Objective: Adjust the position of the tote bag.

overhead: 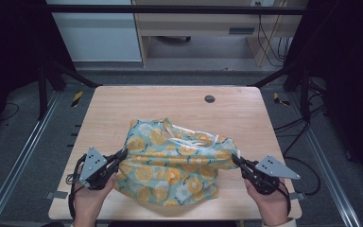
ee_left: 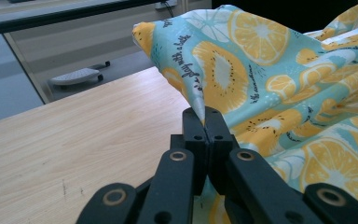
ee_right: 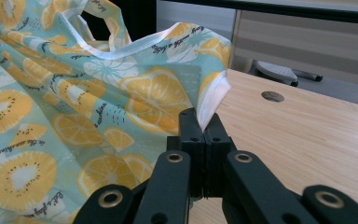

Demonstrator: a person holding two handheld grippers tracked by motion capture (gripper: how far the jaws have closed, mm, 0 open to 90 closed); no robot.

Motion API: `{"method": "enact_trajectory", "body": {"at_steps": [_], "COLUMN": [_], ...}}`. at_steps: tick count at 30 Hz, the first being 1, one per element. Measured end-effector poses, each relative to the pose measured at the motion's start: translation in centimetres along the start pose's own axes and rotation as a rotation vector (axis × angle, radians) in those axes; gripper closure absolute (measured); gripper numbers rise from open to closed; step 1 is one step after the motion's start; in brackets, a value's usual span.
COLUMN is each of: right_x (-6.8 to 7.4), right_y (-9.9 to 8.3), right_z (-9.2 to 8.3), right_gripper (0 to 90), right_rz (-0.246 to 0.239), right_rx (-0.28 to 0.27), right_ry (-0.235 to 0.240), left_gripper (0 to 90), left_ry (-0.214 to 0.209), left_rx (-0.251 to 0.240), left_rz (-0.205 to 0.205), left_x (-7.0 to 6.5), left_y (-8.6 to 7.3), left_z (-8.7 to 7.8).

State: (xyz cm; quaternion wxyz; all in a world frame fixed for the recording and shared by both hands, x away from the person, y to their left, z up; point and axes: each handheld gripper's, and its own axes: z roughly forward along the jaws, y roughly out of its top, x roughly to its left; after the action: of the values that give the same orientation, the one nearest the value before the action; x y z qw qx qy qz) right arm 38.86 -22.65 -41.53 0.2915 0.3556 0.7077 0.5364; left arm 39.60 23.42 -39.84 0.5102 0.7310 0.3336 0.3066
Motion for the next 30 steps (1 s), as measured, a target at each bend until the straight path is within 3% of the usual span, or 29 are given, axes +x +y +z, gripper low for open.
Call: {"method": "enact_trajectory", "body": {"at_steps": [2, 7, 11, 13, 14, 16, 21, 26, 30], "right_x": [0.2, 0.4, 0.4, 0.4, 0.4, 0.5, 0.6, 0.7, 1.0], "right_y": [0.1, 0.5, 0.5, 0.4, 0.4, 0.1, -0.7, -1.2, -1.3], "right_z": [-0.4, -1.8, -2.4, -2.7, -2.9, -3.1, -3.4, -3.7, -3.9], "right_gripper": [89.5, 89.5, 89.5, 89.5, 89.5, 89.5, 89.5, 89.4, 89.5], "right_rz": [-0.012, -0.006, -0.012, -0.016, -0.015, -0.02, -0.027, -0.024, -0.037], "right_rx": [-0.002, -0.047, -0.063, -0.062, -0.063, -0.059, -0.034, -0.033, -0.032], "right_ry": [-0.005, -0.003, -0.001, 0.001, 0.002, 0.013, 0.045, 0.076, 0.095], "left_gripper": [90.0, 90.0, 90.0, 90.0, 90.0, 90.0, 89.9, 89.8, 89.9], "left_ry": [-0.013, -0.038, -0.064, -0.071, -0.067, -0.074, -0.094, -0.113, -0.116], "left_rx": [-0.008, -0.02, -0.006, 0.007, 0.012, 0.041, 0.062, 0.053, 0.056], "left_rz": [-0.019, -0.022, 0.016, 0.046, 0.083, 0.097, 0.104, 0.094, 0.116], "left_x": [-0.1, -0.4, -0.7, -1.0, -1.1, -1.4, -1.4, -1.3, -1.2], "left_y": [-0.1, 0.2, 0.0, -0.3, -0.4, -0.9, -1.7, -2.2, -2.4], "left_z": [-0.3, -0.8, -1.1, -1.1, -1.1, -1.0, -1.2, -1.7, -2.0]}}
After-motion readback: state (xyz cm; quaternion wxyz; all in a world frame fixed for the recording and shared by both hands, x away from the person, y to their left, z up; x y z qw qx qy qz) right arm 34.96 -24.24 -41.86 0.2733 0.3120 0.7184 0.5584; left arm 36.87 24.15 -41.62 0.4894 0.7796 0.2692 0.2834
